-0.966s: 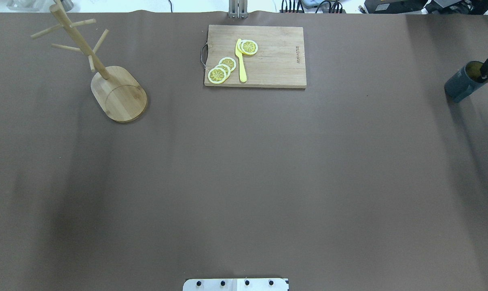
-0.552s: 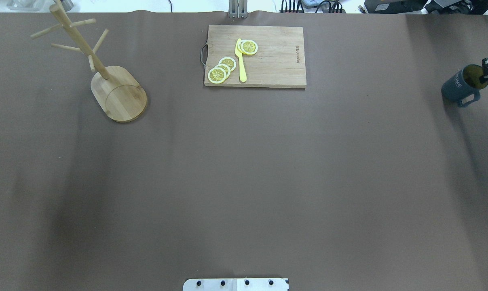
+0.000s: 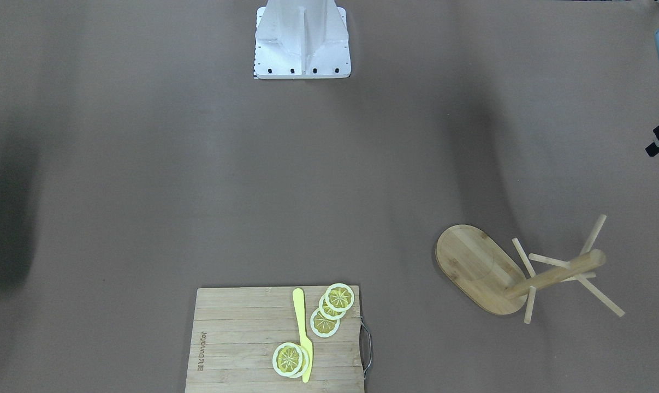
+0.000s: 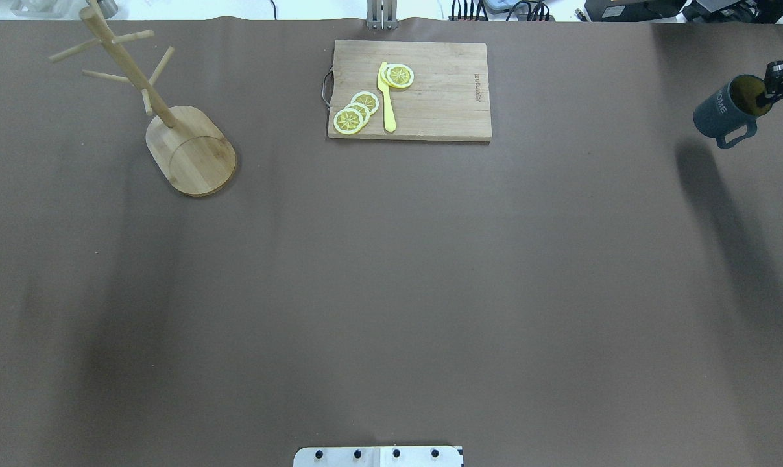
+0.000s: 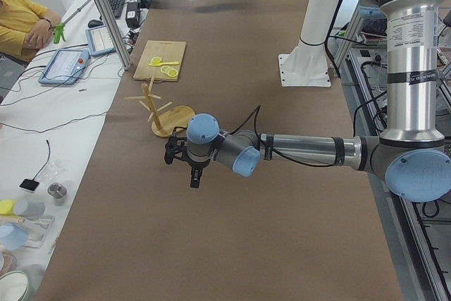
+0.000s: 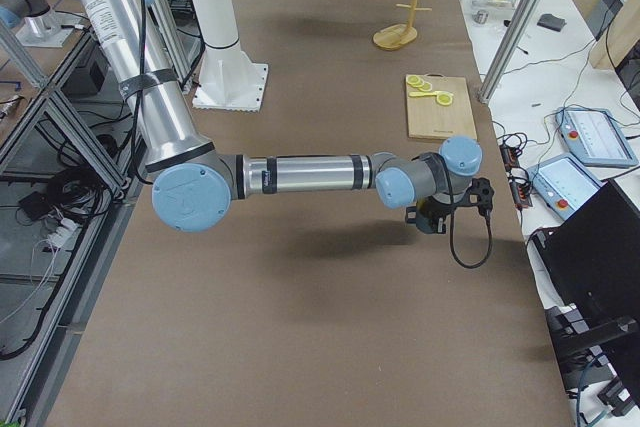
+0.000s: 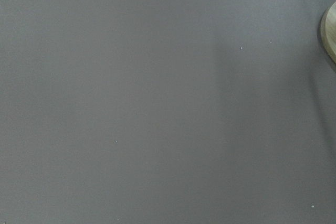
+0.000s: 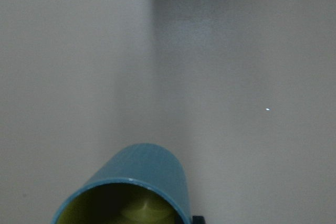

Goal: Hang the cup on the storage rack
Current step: 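Carry the blue mug toward the table center and set it down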

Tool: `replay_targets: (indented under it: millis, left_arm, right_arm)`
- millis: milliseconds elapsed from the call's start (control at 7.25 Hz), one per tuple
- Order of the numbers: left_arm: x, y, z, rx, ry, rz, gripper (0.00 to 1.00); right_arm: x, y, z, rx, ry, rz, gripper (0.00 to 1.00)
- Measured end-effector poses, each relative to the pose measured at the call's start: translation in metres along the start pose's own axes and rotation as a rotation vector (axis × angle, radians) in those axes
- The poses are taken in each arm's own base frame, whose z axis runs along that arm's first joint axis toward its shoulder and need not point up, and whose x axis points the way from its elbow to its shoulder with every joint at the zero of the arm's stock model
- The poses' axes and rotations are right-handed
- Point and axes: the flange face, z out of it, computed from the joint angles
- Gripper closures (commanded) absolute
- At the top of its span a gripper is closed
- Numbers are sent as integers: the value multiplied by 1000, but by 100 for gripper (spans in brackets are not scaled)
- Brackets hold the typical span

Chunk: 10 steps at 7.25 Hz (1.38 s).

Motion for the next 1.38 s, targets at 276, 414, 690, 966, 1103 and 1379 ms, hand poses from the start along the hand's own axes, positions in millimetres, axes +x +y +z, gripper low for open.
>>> replay_targets:
  millis: [276,414,690,966,1103,1379]
  left_arm:
    - [3,-1,-2,4,2,5,2]
    - [5,-2,-3,6,3,8,2]
    - [6,-3,-3,6,6,10,2]
    - [8,-4,-3,9,11,15,2]
    - [8,-4,-4,20,14,25,2]
    - [9,-4,-4,35,18,39,2]
  right_arm:
    - [-114,31,-27,7,-72,74,100]
    - [-174,52,-32,6,-106,121,100]
    - [-276,101,-15,-6,-130,163,100]
    - [-386,161,25,-41,-147,169,100]
    - [-437,195,45,-61,-155,194,100]
    - [-517,261,75,-104,-157,435,100]
